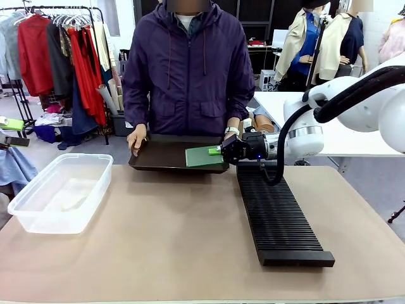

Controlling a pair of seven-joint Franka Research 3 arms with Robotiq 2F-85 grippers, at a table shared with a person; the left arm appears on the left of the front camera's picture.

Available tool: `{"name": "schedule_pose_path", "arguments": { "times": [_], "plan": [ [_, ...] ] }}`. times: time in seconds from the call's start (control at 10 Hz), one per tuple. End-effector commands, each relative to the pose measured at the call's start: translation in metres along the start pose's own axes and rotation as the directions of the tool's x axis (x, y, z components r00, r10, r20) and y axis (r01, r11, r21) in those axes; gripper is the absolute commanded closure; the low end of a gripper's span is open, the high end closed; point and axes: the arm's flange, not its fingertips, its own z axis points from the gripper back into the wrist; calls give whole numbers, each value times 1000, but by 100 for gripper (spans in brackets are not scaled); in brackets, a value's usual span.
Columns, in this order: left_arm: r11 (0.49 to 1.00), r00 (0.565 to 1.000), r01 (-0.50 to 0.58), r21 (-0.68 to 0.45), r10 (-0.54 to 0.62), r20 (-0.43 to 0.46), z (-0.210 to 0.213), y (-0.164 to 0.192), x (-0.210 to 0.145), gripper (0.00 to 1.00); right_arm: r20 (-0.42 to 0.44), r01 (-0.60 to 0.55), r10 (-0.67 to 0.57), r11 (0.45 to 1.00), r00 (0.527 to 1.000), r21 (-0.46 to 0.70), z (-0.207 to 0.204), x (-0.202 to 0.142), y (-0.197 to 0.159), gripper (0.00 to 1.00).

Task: Sort PCBs into racks and boxes based on the side picked up.
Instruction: If the short side of the Blank PCB is picked up, insert it into the PCB Rack ; if the long side is picked up, place it in the Organizing box.

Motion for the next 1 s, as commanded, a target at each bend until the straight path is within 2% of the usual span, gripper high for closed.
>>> {"name": "schedule_pose_path", "arguments": {
  "times": [0.0, 0.3, 0.5, 0.7, 0.9],
  "plan": [
    [1000, 1000, -6, -3, 6, 3, 1, -2, 0, 0, -3, -92, 92, 996, 996, -1, 22, -5, 8, 100],
    [1000, 1000, -6, -3, 6, 3, 1, -2, 0, 0, 4, -165, 165, 984, 986, 64, 69, -11, 7, 100],
    [1000, 1000, -6, -3, 6, 3, 1, -2, 0, 0, 62, -238, 231, 962, 971, 132, 104, -14, 4, 100],
    [1000, 1000, -6, -3, 6, 3, 1, -2, 0, 0, 115, -356, 341, 918, 933, 172, 132, -25, 0, 100],
    [1000, 1000, -6, -3, 6, 3, 1, -2, 0, 0, 139, -482, 465, 866, 874, 133, 150, -38, -6, 100]
  ]
}}
